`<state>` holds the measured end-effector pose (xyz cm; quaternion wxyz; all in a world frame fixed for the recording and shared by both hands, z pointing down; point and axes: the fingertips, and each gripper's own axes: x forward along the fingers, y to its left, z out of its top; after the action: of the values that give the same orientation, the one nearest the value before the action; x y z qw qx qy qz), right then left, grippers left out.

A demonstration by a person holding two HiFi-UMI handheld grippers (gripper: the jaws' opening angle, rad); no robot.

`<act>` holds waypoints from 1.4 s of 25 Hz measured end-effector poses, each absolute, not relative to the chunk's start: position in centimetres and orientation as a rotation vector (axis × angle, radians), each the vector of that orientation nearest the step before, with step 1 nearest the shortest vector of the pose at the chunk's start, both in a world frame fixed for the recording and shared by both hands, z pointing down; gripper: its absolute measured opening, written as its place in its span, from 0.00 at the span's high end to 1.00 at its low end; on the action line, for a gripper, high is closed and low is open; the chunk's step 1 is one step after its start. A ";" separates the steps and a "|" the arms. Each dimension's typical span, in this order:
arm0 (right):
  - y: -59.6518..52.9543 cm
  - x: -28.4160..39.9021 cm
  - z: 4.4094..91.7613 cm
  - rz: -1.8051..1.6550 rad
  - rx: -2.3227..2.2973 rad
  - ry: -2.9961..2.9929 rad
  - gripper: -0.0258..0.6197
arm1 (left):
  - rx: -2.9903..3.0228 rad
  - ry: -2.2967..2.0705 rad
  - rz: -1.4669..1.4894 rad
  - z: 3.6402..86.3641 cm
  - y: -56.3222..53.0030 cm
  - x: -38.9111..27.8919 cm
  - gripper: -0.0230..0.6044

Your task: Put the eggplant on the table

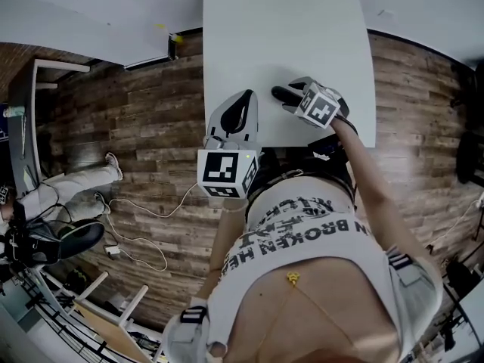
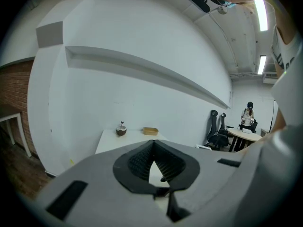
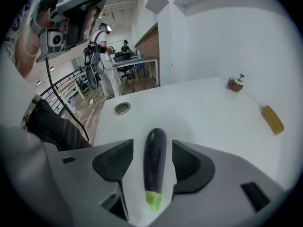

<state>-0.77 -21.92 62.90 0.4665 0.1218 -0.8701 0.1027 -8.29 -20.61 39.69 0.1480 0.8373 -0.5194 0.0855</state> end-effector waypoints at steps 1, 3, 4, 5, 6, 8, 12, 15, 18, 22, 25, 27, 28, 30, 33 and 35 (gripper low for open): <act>-22.0 -0.9 62.4 0.238 0.299 -2.146 0.57 | 2.410 -1.493 0.247 39.7 -20.6 -8.2 0.96; -22.1 -0.9 61.5 0.208 0.298 -2.160 0.58 | 2.412 -1.489 0.250 39.8 -20.5 -8.1 0.96; -22.0 -0.8 61.0 0.190 0.298 -2.164 0.61 | 2.413 -1.487 0.252 39.9 -20.4 -7.9 0.96; -22.0 -0.7 60.6 0.174 0.299 -2.166 0.67 | 2.414 -1.484 0.252 39.9 -20.3 -7.8 0.96; -21.9 -0.6 60.3 0.164 0.302 -2.168 0.72 | 2.417 -1.481 0.253 39.9 -20.3 -7.6 0.96; -21.9 -0.3 59.8 0.153 0.308 -2.178 0.79 | 2.422 -1.474 0.255 40.0 -20.3 -7.3 0.96; -21.5 -0.1 58.2 0.127 0.325 -2.216 0.92 | 2.433 -1.466 0.257 39.7 -20.2 -7.0 0.96; -21.1 0.3 57.1 0.114 0.327 -2.252 0.95 | 2.438 -1.460 0.260 39.6 -20.2 -6.7 0.96; -21.0 0.8 56.4 0.113 0.345 -2.287 0.95 | 2.439 -1.452 0.258 39.7 -20.2 -6.4 0.96; -20.7 1.5 55.2 0.116 0.381 -2.344 0.95 | 2.437 -1.440 0.245 39.7 -19.9 -6.0 0.96; -20.8 1.7 53.7 0.129 0.422 -2.407 0.95 | 2.438 -1.432 0.244 39.7 -19.9 -5.7 0.96; -20.9 1.7 52.4 0.135 0.451 -2.459 0.95 | 2.441 -1.423 0.240 39.7 -19.8 -5.5 0.96; -20.8 1.7 51.8 0.134 0.464 -2.482 0.95 | 2.442 -1.418 0.238 39.7 -19.8 -5.3 0.96; -20.7 1.8 50.4 0.126 0.486 -2.523 0.95 | 2.447 -1.412 0.235 39.6 -19.7 -5.0 0.96; -20.7 1.9 48.3 0.109 0.520 -2.587 0.95 | 2.459 -1.402 0.226 39.3 -19.6 -4.3 0.96; -20.6 1.9 46.7 0.100 0.542 -2.633 0.95 | 2.472 -1.394 0.219 38.9 -19.6 -3.9 0.96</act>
<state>1.94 -20.58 46.74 0.2240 0.1962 -0.9539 0.0363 -3.86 -19.59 38.94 0.1473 0.8590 -0.4844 0.0762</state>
